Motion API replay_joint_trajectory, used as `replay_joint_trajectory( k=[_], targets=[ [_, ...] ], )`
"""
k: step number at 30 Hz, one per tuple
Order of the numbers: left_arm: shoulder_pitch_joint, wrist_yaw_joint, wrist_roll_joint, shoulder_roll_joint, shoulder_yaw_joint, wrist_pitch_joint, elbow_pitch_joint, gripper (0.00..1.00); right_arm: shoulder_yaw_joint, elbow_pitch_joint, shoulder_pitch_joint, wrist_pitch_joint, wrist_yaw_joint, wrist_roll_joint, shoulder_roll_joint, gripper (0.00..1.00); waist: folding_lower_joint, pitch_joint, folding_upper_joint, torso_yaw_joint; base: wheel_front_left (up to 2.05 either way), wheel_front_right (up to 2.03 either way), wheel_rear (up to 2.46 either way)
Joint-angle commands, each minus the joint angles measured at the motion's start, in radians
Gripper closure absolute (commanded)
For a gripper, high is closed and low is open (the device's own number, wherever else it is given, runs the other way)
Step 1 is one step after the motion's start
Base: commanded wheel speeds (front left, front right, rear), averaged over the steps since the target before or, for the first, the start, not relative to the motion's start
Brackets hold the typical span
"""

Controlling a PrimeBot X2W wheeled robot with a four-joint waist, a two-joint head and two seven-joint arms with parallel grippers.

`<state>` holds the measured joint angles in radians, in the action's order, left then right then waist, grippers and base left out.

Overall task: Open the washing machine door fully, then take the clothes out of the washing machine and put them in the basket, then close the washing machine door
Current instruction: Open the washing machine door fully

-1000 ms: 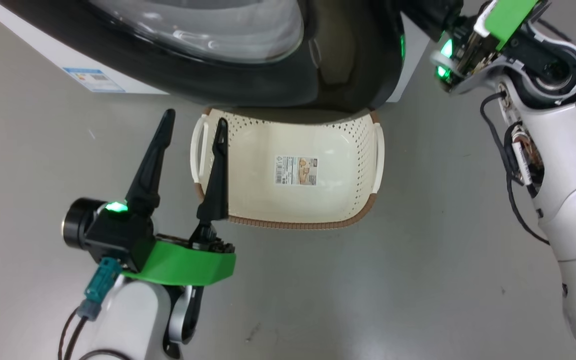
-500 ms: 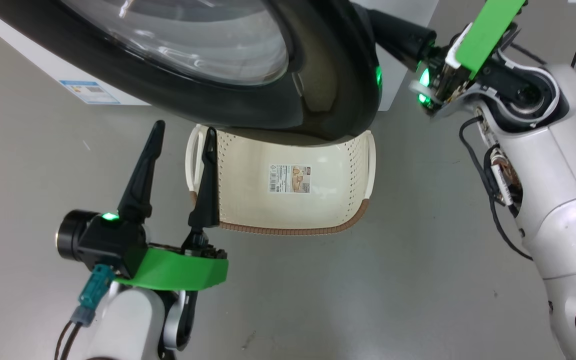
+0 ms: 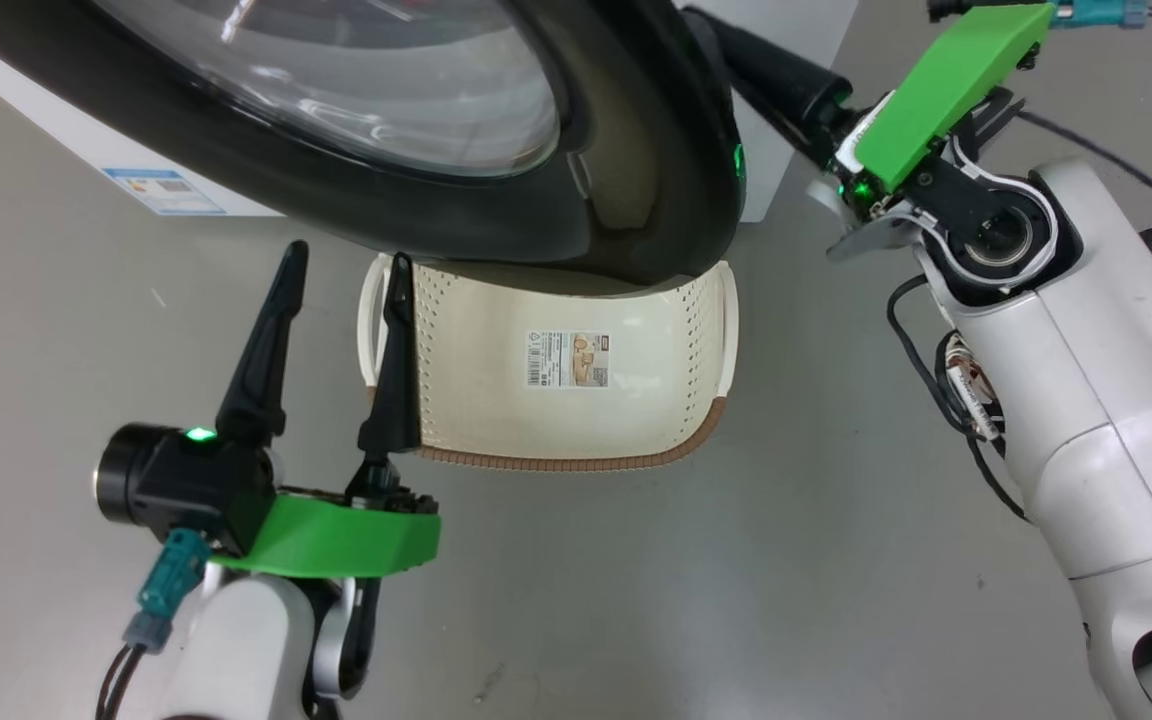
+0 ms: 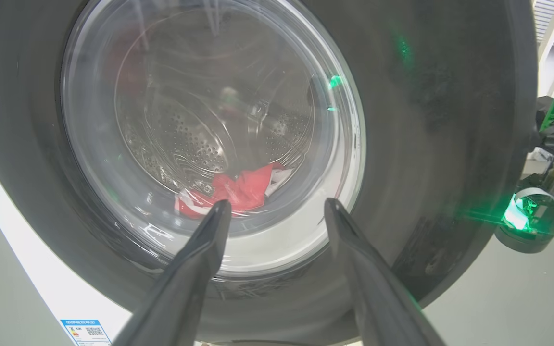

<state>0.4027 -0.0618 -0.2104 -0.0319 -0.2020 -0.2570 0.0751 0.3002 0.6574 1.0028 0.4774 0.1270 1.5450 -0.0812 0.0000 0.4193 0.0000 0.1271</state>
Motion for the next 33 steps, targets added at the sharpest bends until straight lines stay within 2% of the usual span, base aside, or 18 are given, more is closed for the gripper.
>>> replay_joint_trajectory(
  k=[1,5,11,15,19,24,28,33],
  targets=[
    [-0.01,0.007,0.013,-0.018,0.038,-0.005,-0.021,0.0,0.016,-0.042,-0.006,-0.053,0.004,-0.046,0.012,0.0,0.0,0.008,0.0,-0.006,0.0,0.0,0.0],
    [0.01,0.02,0.016,-0.018,0.053,-0.005,-0.022,0.0,0.054,-0.091,-0.019,-0.223,0.004,-0.183,-0.034,0.0,0.0,0.025,0.0,-0.015,0.0,0.0,0.0],
    [0.019,0.028,0.008,-0.018,0.064,-0.005,-0.023,0.0,0.078,-0.116,-0.047,-0.406,0.004,-0.292,-0.072,0.0,0.0,0.031,0.0,-0.028,0.0,0.0,0.0],
    [0.019,0.03,0.007,-0.018,0.073,-0.005,-0.023,0.0,0.137,-0.118,-0.073,-0.56,0.004,-0.439,-0.116,0.0,0.0,0.033,0.0,-0.041,0.0,0.0,0.0],
    [0.016,0.03,0.01,-0.018,0.083,-0.005,-0.024,0.0,0.179,-0.089,-0.092,-0.692,0.004,-0.587,-0.131,0.0,0.0,0.034,0.0,-0.055,0.0,0.0,0.0],
    [0.014,0.03,0.003,-0.018,0.083,-0.005,-0.027,0.0,0.119,-0.096,-0.13,-0.737,0.004,-0.797,-0.126,0.0,0.0,0.035,0.0,-0.061,0.0,0.0,0.0],
    [0.015,0.027,0.0,-0.018,0.084,-0.005,-0.036,0.0,-0.003,-0.217,-0.218,-0.739,0.004,-1.004,-0.086,0.0,0.0,0.039,0.0,-0.06,0.0,0.0,0.0],
    [0.01,0.03,0.013,-0.018,0.084,-0.005,-0.047,0.0,-0.089,-0.363,-0.339,-0.739,0.004,-1.198,-0.035,0.0,0.0,0.042,0.0,-0.057,0.0,0.0,0.0]
  ],
)
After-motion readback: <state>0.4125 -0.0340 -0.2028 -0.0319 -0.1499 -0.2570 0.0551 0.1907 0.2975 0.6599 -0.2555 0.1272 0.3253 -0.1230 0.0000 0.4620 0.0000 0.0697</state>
